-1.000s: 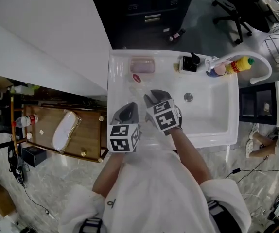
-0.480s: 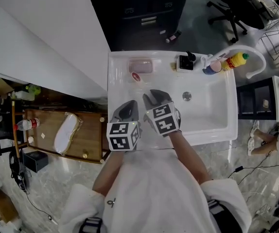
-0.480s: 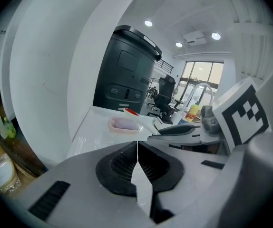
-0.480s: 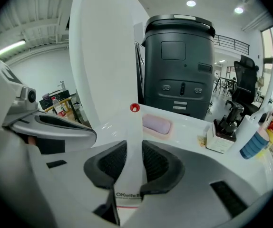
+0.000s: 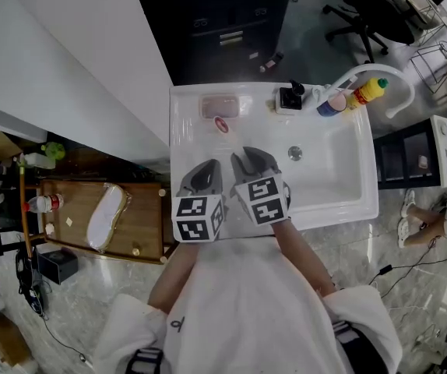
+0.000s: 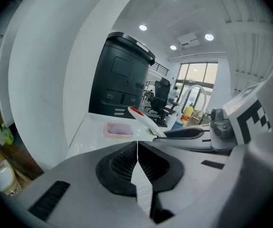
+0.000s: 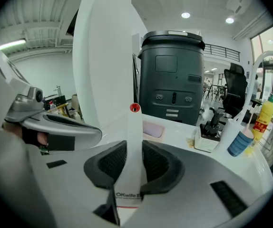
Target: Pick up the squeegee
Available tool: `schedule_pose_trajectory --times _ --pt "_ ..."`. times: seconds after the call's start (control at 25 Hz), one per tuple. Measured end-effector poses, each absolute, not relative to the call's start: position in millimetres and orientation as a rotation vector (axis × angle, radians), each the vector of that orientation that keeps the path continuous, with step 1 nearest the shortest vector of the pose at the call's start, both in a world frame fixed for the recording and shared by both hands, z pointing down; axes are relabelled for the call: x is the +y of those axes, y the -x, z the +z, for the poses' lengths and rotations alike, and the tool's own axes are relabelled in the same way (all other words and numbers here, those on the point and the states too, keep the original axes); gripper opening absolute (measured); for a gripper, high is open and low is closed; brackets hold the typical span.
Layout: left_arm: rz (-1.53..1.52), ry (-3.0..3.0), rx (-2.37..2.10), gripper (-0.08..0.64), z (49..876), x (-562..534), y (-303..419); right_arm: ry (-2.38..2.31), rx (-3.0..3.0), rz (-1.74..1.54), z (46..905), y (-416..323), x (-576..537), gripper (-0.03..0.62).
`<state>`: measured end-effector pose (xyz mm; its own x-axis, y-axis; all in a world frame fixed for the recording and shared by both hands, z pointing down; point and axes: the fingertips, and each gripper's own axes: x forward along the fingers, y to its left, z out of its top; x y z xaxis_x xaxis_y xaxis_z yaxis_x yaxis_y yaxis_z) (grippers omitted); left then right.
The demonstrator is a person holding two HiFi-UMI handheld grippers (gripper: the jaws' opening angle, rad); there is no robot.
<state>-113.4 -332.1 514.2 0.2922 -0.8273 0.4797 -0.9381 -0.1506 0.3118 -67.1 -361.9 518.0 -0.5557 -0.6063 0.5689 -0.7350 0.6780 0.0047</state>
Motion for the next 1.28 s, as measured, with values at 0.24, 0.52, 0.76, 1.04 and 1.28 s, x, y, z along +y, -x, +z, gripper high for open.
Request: schedule_pose_trajectory --times 0.24,0.52,0.76,1.04,1.28 --pt "0.232 -2.038 -1.583 0.028 499.9 -328.4 108.7 -1.110 -2.392 0.273 497.0 56.8 -355.0 0.107" --pt "0.206 -2.059 -1.615 0.028 491.0 -320.5 106.1 -1.200 -2.433 0.226 481.8 43.8 -343.2 0.107" --pt "0.184 -2.076 -1.638 0.028 483.8 -313.3 104.4 -1.261 -2.469 0.184 463.3 37.1 -334.9 0.107" --pt "0.166 -2.094 -1.668 0.028 479.1 -306.2 104.4 -1.308 -2.488 0.143 455.9 33.0 -324.8 0.107" --pt "0.175 -2.098 -1.670 0.028 482.6 -298.7 102.9 -1.310 -2.482 0.145 460.6 32.1 -317.8 0.107"
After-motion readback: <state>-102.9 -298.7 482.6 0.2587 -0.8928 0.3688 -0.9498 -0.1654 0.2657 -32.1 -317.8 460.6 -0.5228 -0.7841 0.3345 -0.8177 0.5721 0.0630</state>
